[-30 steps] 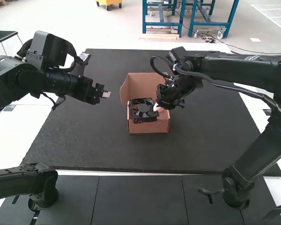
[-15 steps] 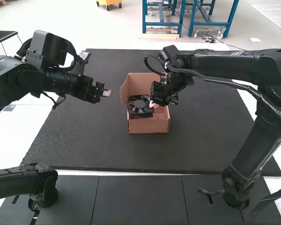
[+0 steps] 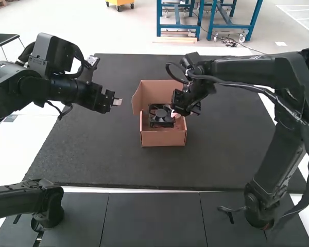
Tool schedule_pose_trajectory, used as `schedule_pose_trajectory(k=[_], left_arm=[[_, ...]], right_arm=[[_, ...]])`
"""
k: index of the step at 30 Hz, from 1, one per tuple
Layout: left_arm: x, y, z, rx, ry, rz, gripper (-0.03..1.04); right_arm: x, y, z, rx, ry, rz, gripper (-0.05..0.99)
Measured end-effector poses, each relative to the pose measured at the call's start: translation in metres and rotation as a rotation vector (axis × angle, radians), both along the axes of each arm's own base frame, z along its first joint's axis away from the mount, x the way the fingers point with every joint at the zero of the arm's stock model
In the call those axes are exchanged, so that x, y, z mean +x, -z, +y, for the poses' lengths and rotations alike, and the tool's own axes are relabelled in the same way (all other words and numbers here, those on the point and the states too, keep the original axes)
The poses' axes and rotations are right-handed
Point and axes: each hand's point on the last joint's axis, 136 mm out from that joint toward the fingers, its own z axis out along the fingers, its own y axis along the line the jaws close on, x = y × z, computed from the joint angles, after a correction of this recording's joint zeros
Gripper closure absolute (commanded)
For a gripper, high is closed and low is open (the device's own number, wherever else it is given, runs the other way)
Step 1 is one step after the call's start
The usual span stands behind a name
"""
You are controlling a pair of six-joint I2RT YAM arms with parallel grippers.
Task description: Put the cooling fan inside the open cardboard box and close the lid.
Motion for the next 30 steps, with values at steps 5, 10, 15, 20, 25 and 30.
schedule_pose_trajectory(k=[5, 10, 15, 20, 25, 30], left_arm=[[0.000, -0.001, 0.000, -0.001, 0.000, -0.003, 0.05], [0.001, -0.001, 0.000, -0.004, 0.000, -0.006, 0.05], [0.001, -0.001, -0.001, -0.005, 0.000, -0.006, 0.05], [0.001, -0.002, -0.001, -0.010, -0.005, -0.005, 0.05], [0.001, -0.002, -0.001, -0.014, -0.007, -0.003, 0.05], [0.001, -0.002, -0.001, -0.017, -0.009, -0.003, 0.05]], right_arm=[[0.002, 0.008, 0.001, -0.007, 0.000, 0.011, 0.96], [0.004, 0.016, 0.001, -0.023, 0.000, 0.025, 0.96], [0.015, 0.014, 0.005, -0.024, -0.001, 0.005, 0.96], [0.020, 0.015, 0.006, -0.029, -0.003, -0.009, 0.96], [0.021, 0.020, 0.004, -0.049, -0.005, -0.011, 0.96], [0.025, 0.020, 0.002, -0.064, -0.011, -0.036, 0.96]])
